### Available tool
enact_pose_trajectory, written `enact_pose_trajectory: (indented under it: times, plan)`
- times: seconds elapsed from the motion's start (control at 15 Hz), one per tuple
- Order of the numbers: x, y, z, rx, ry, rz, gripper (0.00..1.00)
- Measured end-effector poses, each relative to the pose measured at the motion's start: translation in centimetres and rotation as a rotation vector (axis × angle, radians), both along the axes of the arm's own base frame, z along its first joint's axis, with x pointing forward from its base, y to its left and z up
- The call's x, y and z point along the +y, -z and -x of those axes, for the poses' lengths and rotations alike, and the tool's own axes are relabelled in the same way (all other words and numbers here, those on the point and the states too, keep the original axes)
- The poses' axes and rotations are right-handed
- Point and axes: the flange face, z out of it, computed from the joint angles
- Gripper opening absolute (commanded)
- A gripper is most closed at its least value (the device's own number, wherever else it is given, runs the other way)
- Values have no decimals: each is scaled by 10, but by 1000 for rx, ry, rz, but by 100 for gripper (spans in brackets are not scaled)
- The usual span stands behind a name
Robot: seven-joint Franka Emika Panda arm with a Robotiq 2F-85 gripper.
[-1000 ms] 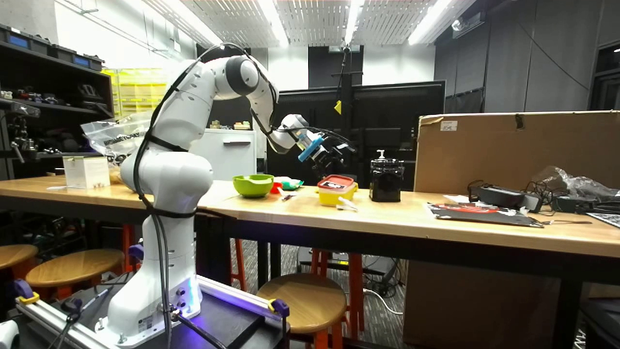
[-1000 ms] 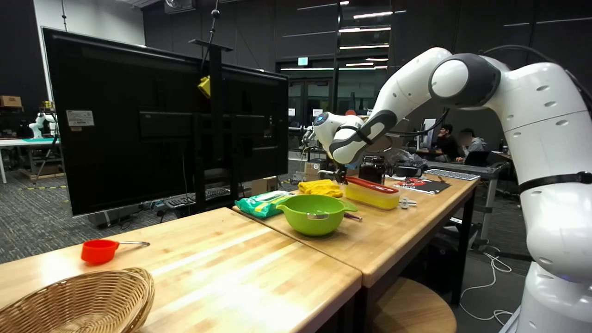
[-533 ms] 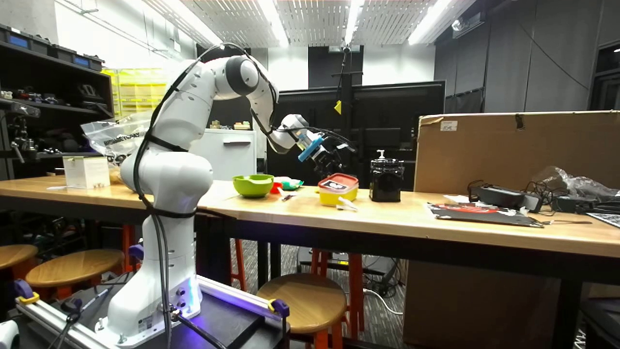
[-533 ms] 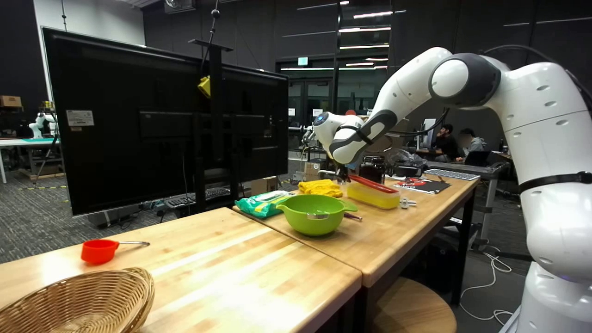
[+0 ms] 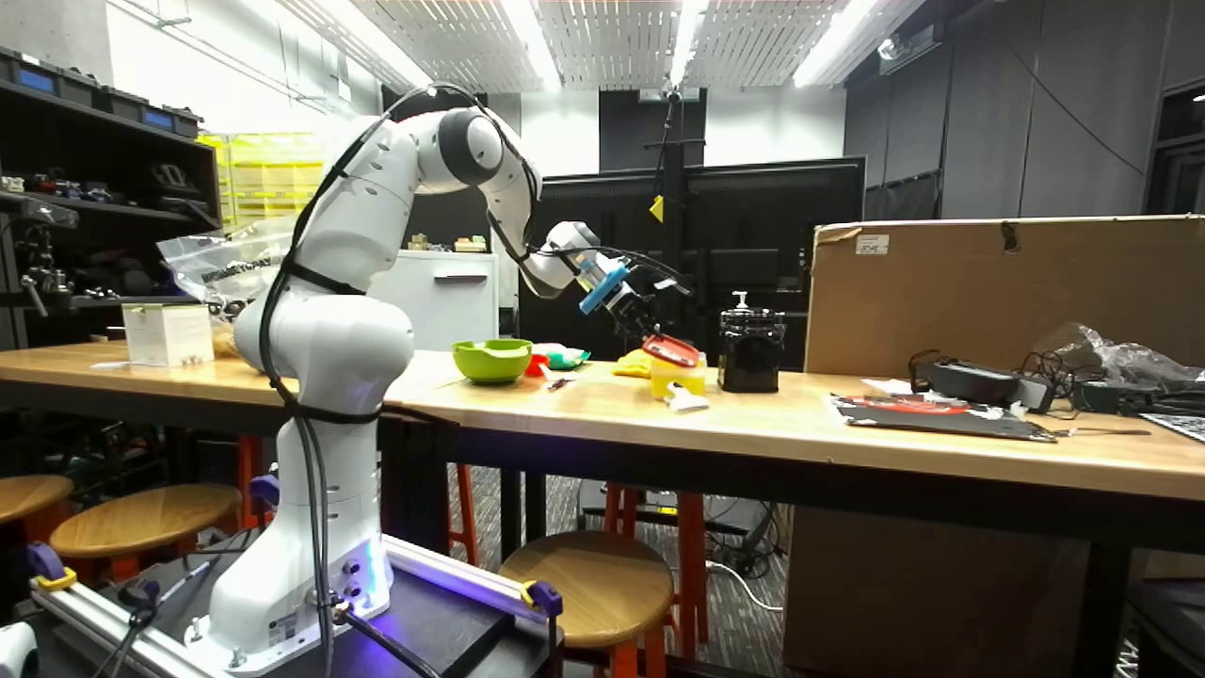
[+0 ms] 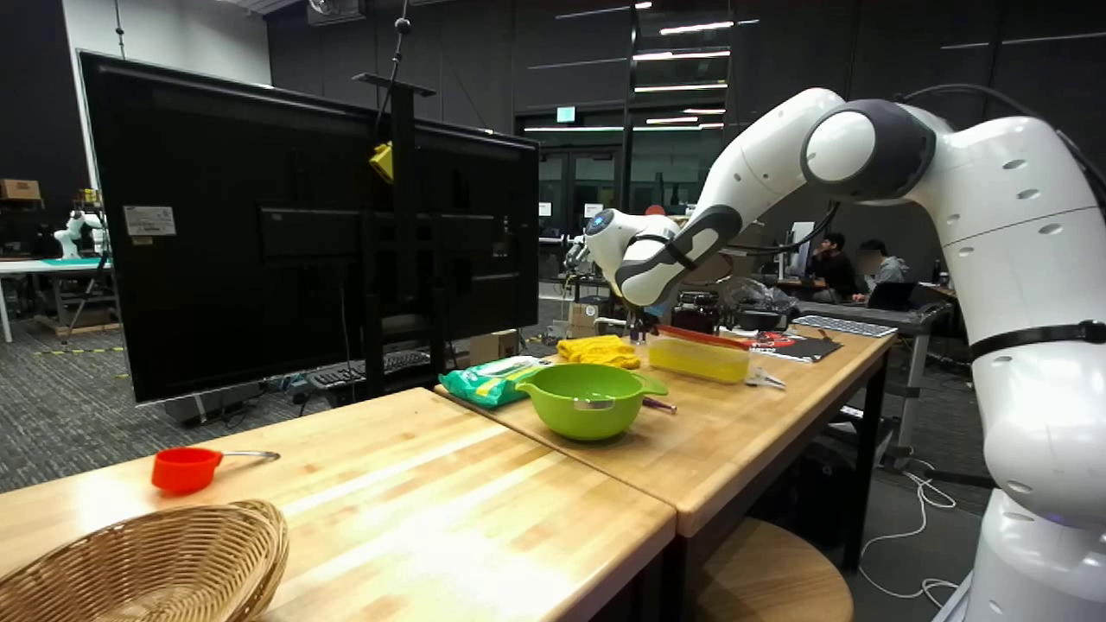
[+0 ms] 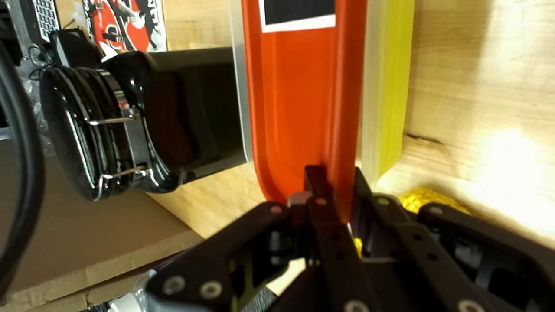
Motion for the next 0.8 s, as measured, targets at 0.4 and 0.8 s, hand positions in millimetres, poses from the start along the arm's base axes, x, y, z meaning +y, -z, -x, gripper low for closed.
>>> enact_pose_trajectory:
  times: [0.4, 0.8]
  plan:
    - [-1, -23, 6, -12, 43, 19, 3]
    - [19, -56, 18, -23, 90, 54, 3]
